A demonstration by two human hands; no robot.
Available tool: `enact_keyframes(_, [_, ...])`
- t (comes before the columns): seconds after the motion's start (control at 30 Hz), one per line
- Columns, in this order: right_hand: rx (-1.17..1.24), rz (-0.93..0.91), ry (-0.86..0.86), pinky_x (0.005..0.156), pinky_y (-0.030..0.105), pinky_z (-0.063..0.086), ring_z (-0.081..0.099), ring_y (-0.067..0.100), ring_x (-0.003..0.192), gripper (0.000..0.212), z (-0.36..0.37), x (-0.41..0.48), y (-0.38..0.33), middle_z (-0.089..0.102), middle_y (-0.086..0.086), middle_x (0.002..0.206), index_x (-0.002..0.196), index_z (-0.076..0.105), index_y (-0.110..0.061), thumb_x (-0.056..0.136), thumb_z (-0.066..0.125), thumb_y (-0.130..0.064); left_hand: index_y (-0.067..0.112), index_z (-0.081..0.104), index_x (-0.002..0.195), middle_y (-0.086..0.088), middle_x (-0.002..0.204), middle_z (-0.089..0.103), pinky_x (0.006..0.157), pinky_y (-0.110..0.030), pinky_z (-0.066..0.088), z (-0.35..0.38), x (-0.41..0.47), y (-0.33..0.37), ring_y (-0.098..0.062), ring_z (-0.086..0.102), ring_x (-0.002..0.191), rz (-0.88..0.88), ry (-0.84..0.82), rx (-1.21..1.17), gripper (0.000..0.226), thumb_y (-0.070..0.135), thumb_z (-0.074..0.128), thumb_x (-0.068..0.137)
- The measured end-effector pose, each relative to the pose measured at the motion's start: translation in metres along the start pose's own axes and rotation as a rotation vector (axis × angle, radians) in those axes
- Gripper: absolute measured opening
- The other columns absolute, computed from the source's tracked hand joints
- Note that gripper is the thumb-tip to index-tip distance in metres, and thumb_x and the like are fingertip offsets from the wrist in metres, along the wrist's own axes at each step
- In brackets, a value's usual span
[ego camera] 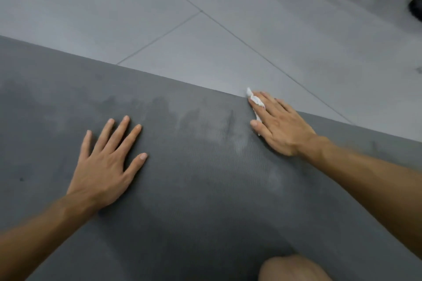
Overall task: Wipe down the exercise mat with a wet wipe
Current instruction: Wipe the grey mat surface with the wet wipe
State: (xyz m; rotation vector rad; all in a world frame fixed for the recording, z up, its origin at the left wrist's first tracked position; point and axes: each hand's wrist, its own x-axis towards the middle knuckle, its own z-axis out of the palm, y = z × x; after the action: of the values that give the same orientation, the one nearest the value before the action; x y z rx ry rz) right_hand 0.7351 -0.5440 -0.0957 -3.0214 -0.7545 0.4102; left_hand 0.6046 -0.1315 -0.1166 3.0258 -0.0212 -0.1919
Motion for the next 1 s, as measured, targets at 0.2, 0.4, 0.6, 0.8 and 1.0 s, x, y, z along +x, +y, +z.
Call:
enact_keyframes(0.2, [0.059,-0.186,0.053,0.128,0.040,0.007,-0.005,0.011,0.158,0.070,0.004,-0.049,-0.015,0.000,-0.003,0.173,0.164,-0.005,-0.025,0.107,0.015,-0.059,0.040,0.012,0.163,0.014,0.172,0.000,0.128,-0.050,0.007,0.007,0.001,0.063,-0.013,-0.003,0.159,0.173,0.009,-0.075,0.070,0.071,0.018,0.101])
enact_keyframes(0.4, [-0.023,-0.493,-0.050,0.127,0.038,0.006,-0.003,0.017,0.159,0.074,0.037,-0.093,-0.046,-0.003,0.001,0.173,0.165,0.006,-0.016,0.108,0.024,-0.060,0.040,0.006,0.163,0.012,0.172,-0.003,0.126,-0.059,0.011,0.014,0.000,0.098,-0.014,-0.007,0.159,0.258,-0.043,-0.022,0.070,0.071,0.013,0.101])
enact_keyframes(0.6, [0.016,-0.205,0.021,0.128,0.036,0.002,-0.009,0.009,0.157,0.069,0.021,-0.035,-0.010,-0.003,-0.003,0.173,0.164,-0.009,-0.025,0.108,0.012,-0.059,0.037,0.009,0.164,0.008,0.173,0.003,0.124,-0.061,0.014,0.012,-0.002,0.097,-0.017,-0.002,0.159,0.276,-0.062,0.053,0.070,0.070,0.014,0.102])
enact_keyframes(0.8, [0.070,-0.030,0.099,0.128,0.040,0.011,-0.002,0.011,0.158,0.069,-0.005,-0.002,0.017,0.004,-0.002,0.172,0.163,-0.012,-0.027,0.106,0.011,-0.058,0.038,0.008,0.164,0.008,0.173,0.001,0.124,-0.062,0.015,0.010,-0.001,0.098,-0.018,-0.003,0.159,0.273,-0.072,0.058,0.070,0.070,0.015,0.102])
enact_keyframes(1.0, [0.007,-0.451,-0.064,0.127,0.041,0.008,-0.004,0.017,0.159,0.070,0.023,-0.077,-0.031,-0.003,-0.003,0.173,0.165,-0.001,-0.020,0.109,0.021,-0.055,0.038,0.011,0.164,0.009,0.173,0.004,0.123,-0.062,0.016,0.011,-0.002,0.098,-0.018,0.001,0.159,0.280,-0.059,0.052,0.070,0.070,0.017,0.102])
